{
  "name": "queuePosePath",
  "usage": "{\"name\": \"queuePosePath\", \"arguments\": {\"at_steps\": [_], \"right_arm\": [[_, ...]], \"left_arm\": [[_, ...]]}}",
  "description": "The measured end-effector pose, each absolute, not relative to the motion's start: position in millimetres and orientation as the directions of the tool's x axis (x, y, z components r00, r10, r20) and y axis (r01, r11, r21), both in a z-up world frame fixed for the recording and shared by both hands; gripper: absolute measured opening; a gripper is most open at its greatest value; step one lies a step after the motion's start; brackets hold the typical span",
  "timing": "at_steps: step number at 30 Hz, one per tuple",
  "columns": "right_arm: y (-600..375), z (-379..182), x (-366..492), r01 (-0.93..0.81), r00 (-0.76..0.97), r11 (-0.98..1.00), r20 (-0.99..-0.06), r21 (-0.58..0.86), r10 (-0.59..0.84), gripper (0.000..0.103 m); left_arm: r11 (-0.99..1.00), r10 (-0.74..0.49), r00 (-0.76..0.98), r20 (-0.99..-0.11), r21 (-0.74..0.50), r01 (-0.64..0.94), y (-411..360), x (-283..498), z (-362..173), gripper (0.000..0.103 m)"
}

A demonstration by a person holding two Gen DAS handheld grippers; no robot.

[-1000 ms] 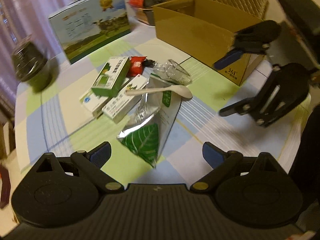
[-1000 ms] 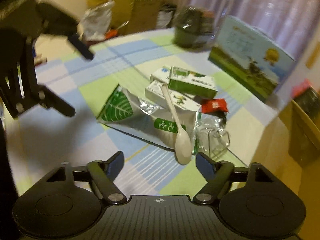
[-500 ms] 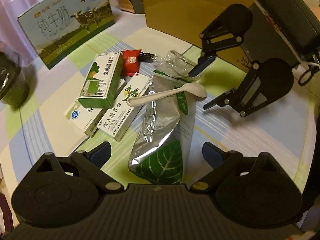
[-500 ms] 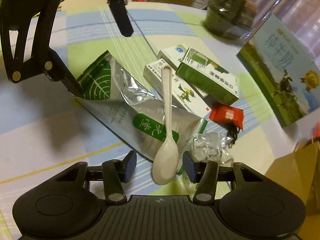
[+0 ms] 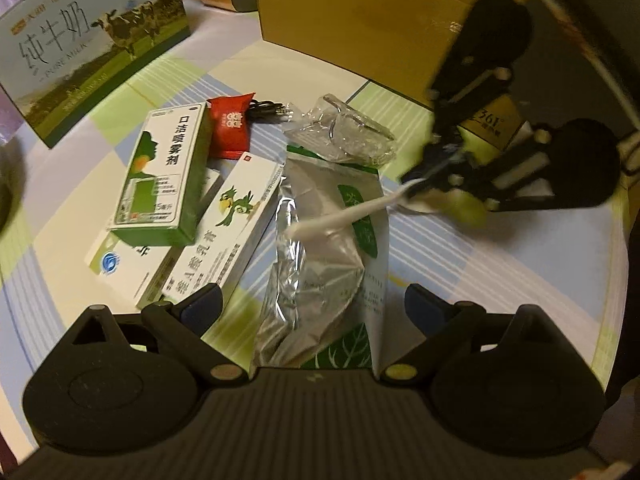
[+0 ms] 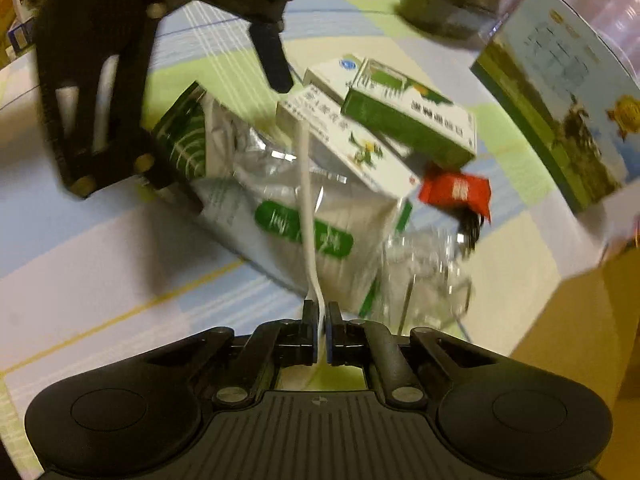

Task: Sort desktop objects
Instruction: 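Grasp the silver foil tea bag with the left tool while the right tool grasps the white spoon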

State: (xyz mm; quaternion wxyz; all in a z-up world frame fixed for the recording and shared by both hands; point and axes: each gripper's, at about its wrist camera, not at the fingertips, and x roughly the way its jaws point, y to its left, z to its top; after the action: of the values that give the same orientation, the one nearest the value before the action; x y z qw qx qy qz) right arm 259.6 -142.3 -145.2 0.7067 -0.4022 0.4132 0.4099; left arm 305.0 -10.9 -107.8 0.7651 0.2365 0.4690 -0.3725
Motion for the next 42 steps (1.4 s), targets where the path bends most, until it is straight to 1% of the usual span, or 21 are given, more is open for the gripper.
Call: {"name": "queuePosePath", "arguments": {"at_steps": [9, 12, 13, 15, 17, 20, 22, 25, 28, 30, 34, 36, 39, 42], "right_arm": [[-173.8, -136.7, 227.9, -0.879, 0.335, 0.424, -0.917, -0.219, 0.219, 0.000], [-180.7, -138.4, 219.1, -0.873, 0.334, 0.437, -0.918, -0.215, 0.214, 0.000], [-182.5, -138.9, 217.2, -0.869, 0.335, 0.446, -0.918, -0.214, 0.213, 0.000], [-185.8, -139.4, 214.6, -0.860, 0.332, 0.468, -0.919, -0.203, 0.212, 0.000], [-188.2, -140.5, 212.6, -0.849, 0.335, 0.489, -0.919, -0.200, 0.207, 0.000], [-191.5, -141.6, 210.2, -0.832, 0.328, 0.522, -0.925, -0.186, 0.193, 0.000], [-195.0, -140.1, 206.5, -0.815, 0.324, 0.553, -0.927, -0.173, 0.187, 0.000], [-203.5, -135.5, 202.4, -0.774, 0.307, 0.622, -0.930, -0.120, 0.202, 0.000], [-213.7, -131.0, 199.4, -0.709, 0.246, 0.705, -0.932, 0.013, 0.265, 0.000], [-222.2, -131.4, 196.5, -0.635, 0.208, 0.765, -0.930, 0.107, 0.304, 0.000], [-230.2, -138.6, 183.5, -0.523, 0.178, 0.831, -0.930, 0.189, 0.323, 0.000], [-234.4, -142.8, 177.4, -0.468, 0.160, 0.849, -0.922, 0.244, 0.353, 0.001], [-236.5, -144.0, 167.5, -0.436, 0.192, 0.865, -0.914, 0.248, 0.358, 0.001], [-239.5, -142.7, 155.7, -0.415, 0.254, 0.882, -0.903, 0.223, 0.347, 0.002]], "left_arm": [[0.595, -0.322, 0.217, -0.922, -0.019, 0.804, -24.7, 318.6, -124.3, 0.095], [0.595, -0.322, 0.173, -0.931, -0.056, 0.802, -28.3, 323.7, -130.1, 0.093], [0.596, -0.315, 0.161, -0.935, -0.063, 0.801, -29.7, 325.4, -132.4, 0.089], [0.602, -0.294, 0.145, -0.945, -0.066, 0.796, -32.7, 328.0, -136.3, 0.075], [0.613, -0.282, 0.144, -0.949, -0.062, 0.788, -35.2, 328.1, -137.2, 0.063], [0.618, -0.267, 0.154, -0.951, -0.046, 0.785, -38.2, 320.4, -132.3, 0.050], [0.619, -0.253, 0.156, -0.955, -0.036, 0.784, -38.0, 311.6, -128.8, 0.047], [0.660, -0.239, 0.134, -0.962, -0.060, 0.749, -29.5, 292.9, -126.8, 0.046], [0.730, -0.239, 0.116, -0.964, -0.099, 0.676, -16.3, 266.4, -125.9, 0.046], [0.771, -0.250, 0.103, -0.963, -0.134, 0.623, -7.8, 246.9, -124.5, 0.046], [0.829, -0.287, 0.097, -0.953, -0.197, 0.523, 3.3, 209.4, -120.1, 0.046], [0.846, -0.274, 0.128, -0.953, -0.176, 0.503, 3.1, 192.8, -119.5, 0.048], [0.866, -0.267, 0.185, -0.946, -0.152, 0.476, 2.2, 174.8, -117.6, 0.051], [0.889, -0.281, 0.216, -0.935, -0.169, 0.426, 7.7, 171.3, -119.5, 0.055]]}}
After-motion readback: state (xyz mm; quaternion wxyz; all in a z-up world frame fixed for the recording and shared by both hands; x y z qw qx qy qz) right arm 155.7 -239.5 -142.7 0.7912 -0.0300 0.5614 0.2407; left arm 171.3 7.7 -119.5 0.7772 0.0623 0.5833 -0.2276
